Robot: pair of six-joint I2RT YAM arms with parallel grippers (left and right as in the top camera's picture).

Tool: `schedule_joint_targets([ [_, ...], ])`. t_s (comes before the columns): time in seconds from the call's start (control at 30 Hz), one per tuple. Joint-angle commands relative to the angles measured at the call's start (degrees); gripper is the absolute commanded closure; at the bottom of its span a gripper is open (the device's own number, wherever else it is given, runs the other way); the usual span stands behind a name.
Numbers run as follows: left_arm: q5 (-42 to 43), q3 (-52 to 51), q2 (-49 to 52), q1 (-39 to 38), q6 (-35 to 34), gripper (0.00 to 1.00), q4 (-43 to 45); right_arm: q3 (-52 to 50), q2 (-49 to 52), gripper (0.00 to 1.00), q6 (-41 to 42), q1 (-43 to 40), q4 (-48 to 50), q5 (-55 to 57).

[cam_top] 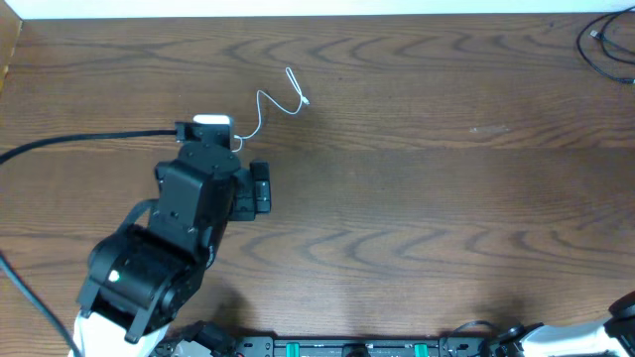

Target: Untangle cables

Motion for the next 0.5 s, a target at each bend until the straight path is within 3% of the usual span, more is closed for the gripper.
schedule_joint_targets([
  [0.0,-0.4,-0.1,1.3,0.2,-0.4,0.07,-0.1,0.6,3.2,0.99,6.7,-0.4,-3.7,-5.1],
  [0.1,-0.4,-0.1,2.0,0.2,-0.4,0.07,-0.2,0.6,5.8,0.92,6.9,-0.5,-7.1,-5.9],
  [0.27,-0.4,-0.1,2.3,0.2,-0.4,0.07,-0.2,0.6,8.5,0.53,11.9,-1.1,-11.5,-5.9],
  [0.47,-0.4,-0.1,2.3,0.2,-0.4,0.07,-0.7,0.6,8.7,0.21,14.8,-1.4,-13.2,-7.0],
])
